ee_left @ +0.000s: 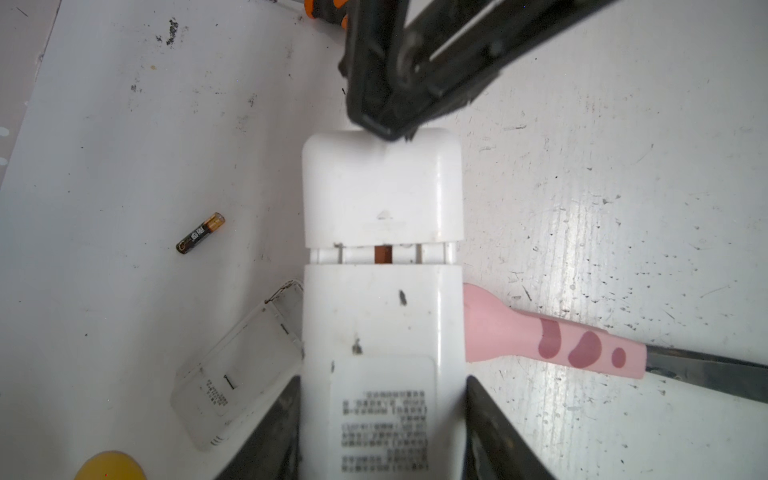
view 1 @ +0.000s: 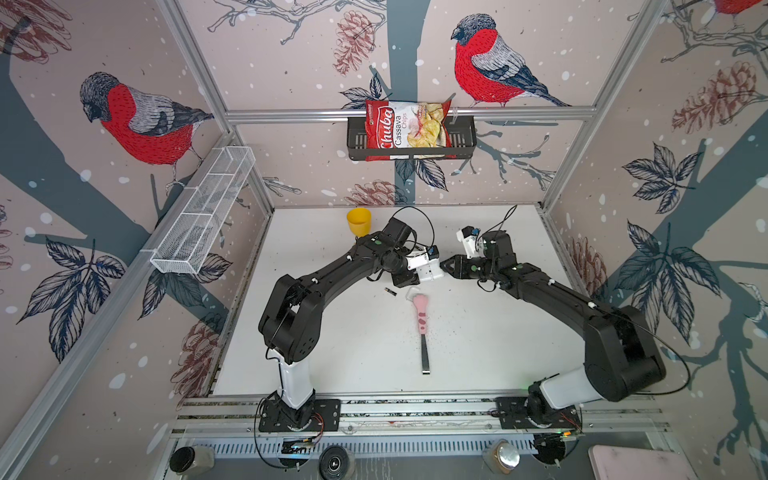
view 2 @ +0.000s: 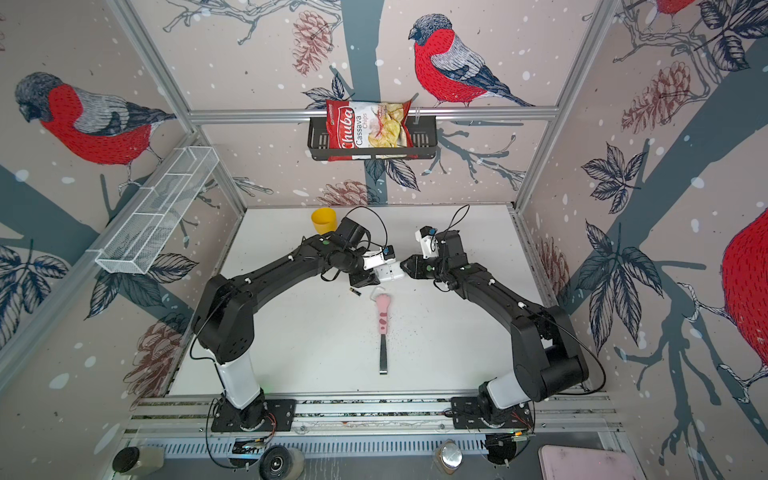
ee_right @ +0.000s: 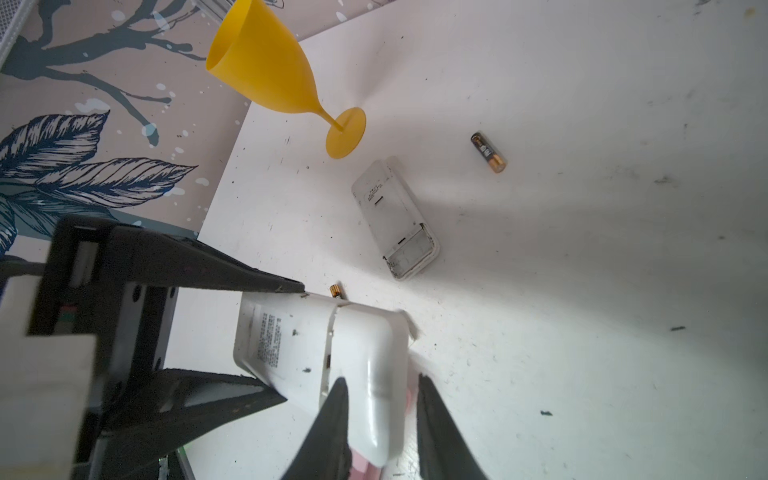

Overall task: Unload the batteries from the remote control
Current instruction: 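Pull the battery cover off with the right gripper while left gripper holds remote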

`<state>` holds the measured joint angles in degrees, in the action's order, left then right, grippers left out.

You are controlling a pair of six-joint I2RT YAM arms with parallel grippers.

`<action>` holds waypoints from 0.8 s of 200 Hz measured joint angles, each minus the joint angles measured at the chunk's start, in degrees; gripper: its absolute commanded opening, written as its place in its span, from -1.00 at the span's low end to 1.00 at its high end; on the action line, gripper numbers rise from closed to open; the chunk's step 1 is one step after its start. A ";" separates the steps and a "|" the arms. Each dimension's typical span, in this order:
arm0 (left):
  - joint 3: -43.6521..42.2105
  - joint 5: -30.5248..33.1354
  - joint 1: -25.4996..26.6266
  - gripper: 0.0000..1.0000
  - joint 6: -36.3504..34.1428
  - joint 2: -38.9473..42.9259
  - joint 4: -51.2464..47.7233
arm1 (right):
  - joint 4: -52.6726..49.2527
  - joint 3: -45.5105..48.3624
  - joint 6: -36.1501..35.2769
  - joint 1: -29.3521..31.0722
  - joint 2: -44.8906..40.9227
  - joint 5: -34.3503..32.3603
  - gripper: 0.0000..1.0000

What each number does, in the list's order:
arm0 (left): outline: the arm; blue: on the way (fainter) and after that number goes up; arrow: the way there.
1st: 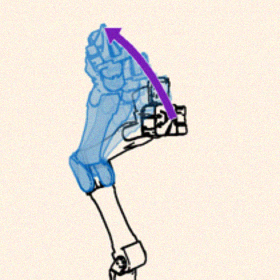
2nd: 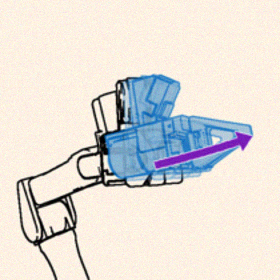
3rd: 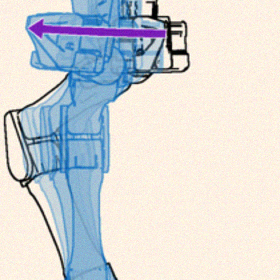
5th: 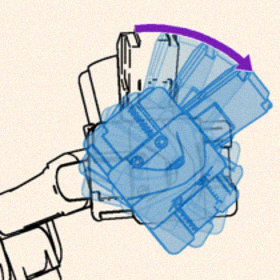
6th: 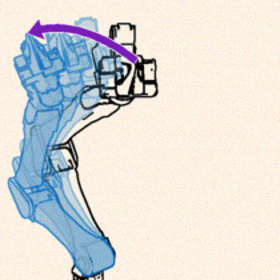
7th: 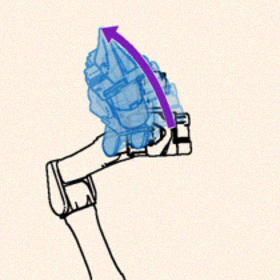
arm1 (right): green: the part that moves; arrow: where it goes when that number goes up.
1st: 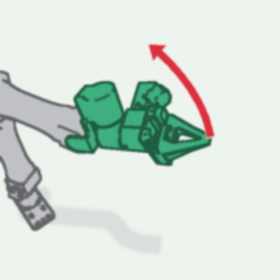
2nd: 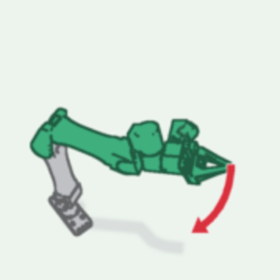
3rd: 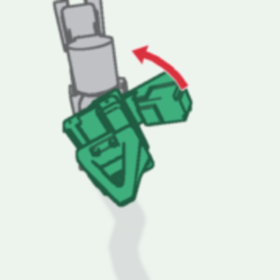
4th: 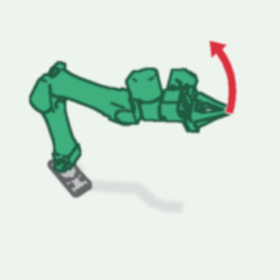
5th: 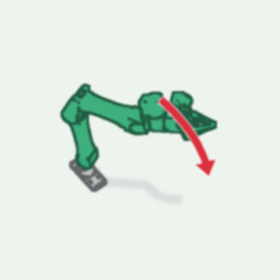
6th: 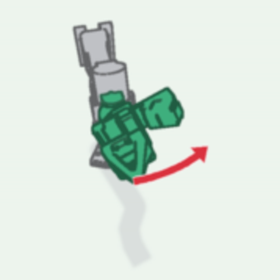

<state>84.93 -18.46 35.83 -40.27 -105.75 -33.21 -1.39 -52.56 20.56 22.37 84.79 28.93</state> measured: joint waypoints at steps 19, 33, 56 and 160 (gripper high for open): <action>0.20 -0.17 -0.04 -0.17 0.31 -0.42 -0.02 | 0.04 0.11 0.17 -0.28 -0.22 -0.20 0.33; 0.61 -0.42 -0.09 -0.17 0.39 -0.74 -0.07 | 0.04 0.11 0.00 0.13 -0.09 -0.26 0.42; 1.38 -0.87 -0.11 -0.17 0.44 -0.92 -0.02 | -0.04 -0.15 -0.87 1.53 1.01 -0.94 0.43; 1.88 -0.96 -0.13 -0.17 0.83 -0.92 -0.04 | 0.04 -1.11 -1.05 2.14 2.97 -2.60 -0.43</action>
<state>86.80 -19.42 35.70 -39.44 -106.67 -33.26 -1.34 -53.67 19.51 24.51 87.77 26.33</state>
